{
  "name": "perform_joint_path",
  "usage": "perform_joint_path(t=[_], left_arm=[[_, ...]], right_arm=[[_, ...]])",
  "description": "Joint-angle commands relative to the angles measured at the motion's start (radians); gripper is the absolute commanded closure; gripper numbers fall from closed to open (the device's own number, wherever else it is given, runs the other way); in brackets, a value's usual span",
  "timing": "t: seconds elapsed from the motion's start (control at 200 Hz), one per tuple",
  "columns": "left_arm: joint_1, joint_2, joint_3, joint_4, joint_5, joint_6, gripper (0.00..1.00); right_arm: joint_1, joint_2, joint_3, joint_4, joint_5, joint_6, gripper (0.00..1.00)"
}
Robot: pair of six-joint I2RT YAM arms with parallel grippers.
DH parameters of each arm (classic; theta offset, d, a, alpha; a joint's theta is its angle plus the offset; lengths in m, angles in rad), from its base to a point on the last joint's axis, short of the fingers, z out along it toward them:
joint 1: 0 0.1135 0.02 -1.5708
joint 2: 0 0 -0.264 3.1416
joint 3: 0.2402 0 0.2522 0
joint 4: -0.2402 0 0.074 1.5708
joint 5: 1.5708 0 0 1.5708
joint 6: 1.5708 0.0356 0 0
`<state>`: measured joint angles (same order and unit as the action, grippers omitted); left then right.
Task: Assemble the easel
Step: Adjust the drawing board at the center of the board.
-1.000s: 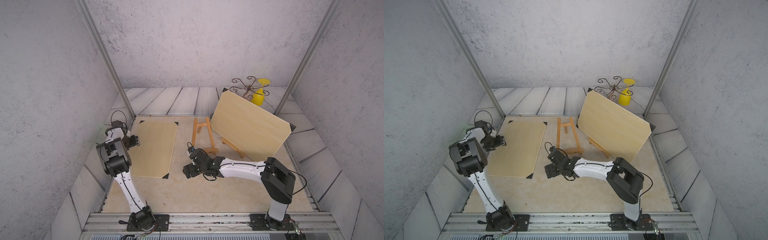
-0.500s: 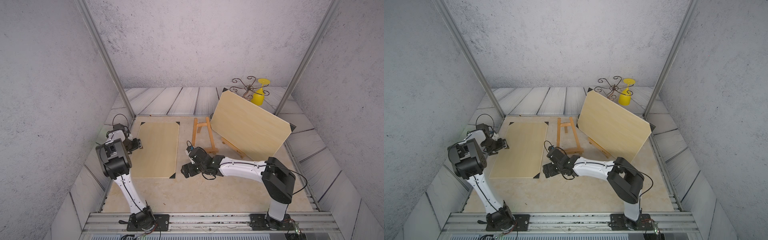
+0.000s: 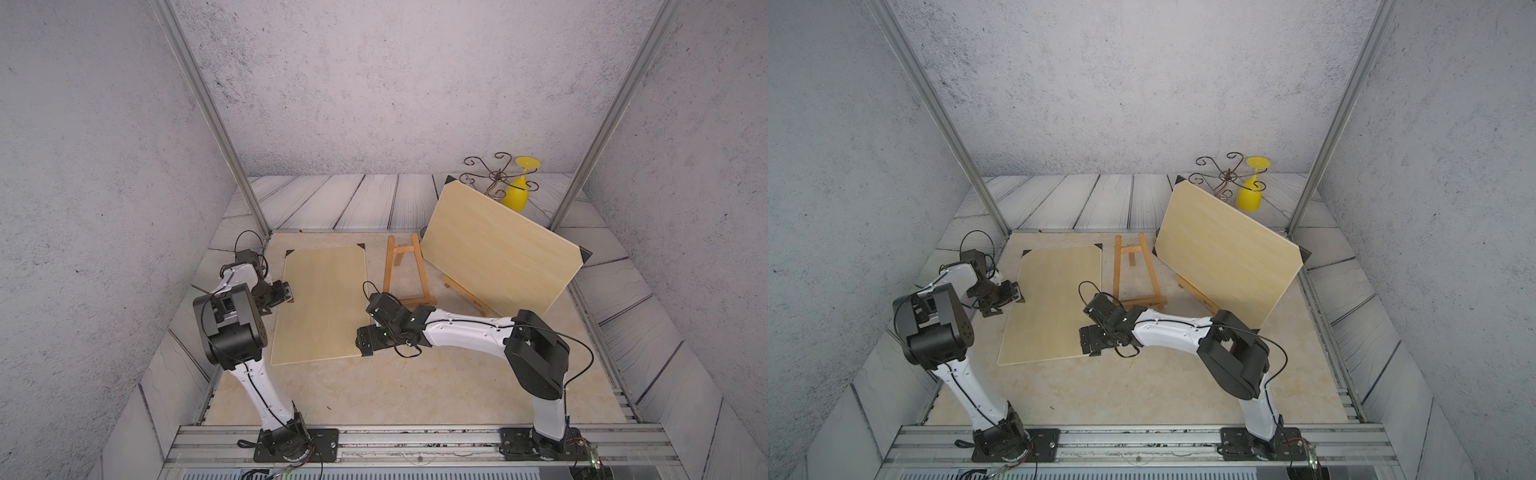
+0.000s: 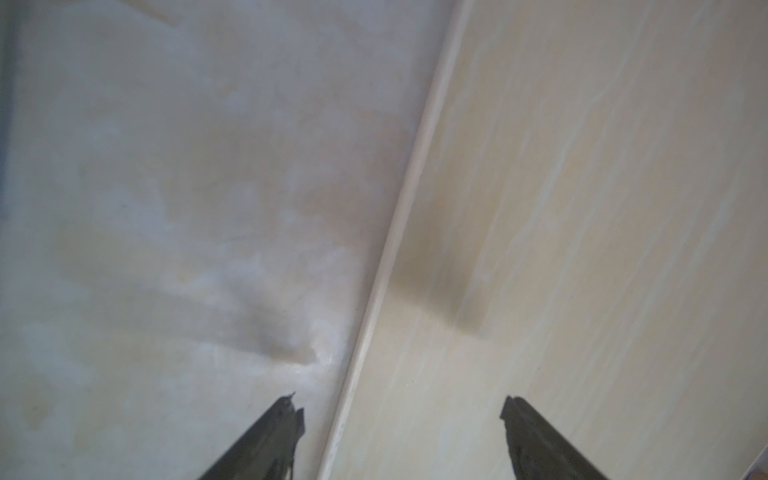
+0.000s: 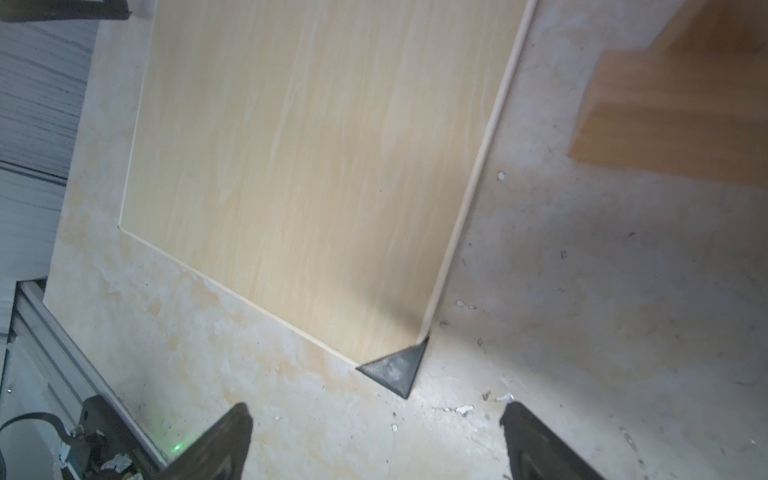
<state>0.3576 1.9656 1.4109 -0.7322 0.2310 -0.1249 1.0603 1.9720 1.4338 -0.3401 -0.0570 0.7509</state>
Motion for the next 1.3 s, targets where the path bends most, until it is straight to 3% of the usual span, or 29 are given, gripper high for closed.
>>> perform_joint_path(t=[0.0,0.315,0.585,0.891,1.296], left_arm=[[0.005,-0.007,-0.019,0.016,-0.007,-0.062,0.19],[0.008,0.006,-0.063,0.055,0.033,-0.156,0.18],[0.010,-0.012,-0.131,0.087,0.090,-0.244,0.18],[0.007,-0.074,-0.283,0.159,0.109,-0.333,0.18],[-0.041,-0.249,-0.596,0.299,0.154,-0.476,0.17]], right_arm=[[0.002,0.072,0.076,-0.066,0.034,0.051,0.05],[-0.017,0.173,0.194,-0.117,0.071,0.083,0.04],[-0.028,0.238,0.251,-0.125,0.020,0.090,0.04],[-0.027,0.261,0.251,-0.120,-0.008,0.082,0.03],[-0.028,0.241,0.192,-0.116,-0.091,0.050,0.03]])
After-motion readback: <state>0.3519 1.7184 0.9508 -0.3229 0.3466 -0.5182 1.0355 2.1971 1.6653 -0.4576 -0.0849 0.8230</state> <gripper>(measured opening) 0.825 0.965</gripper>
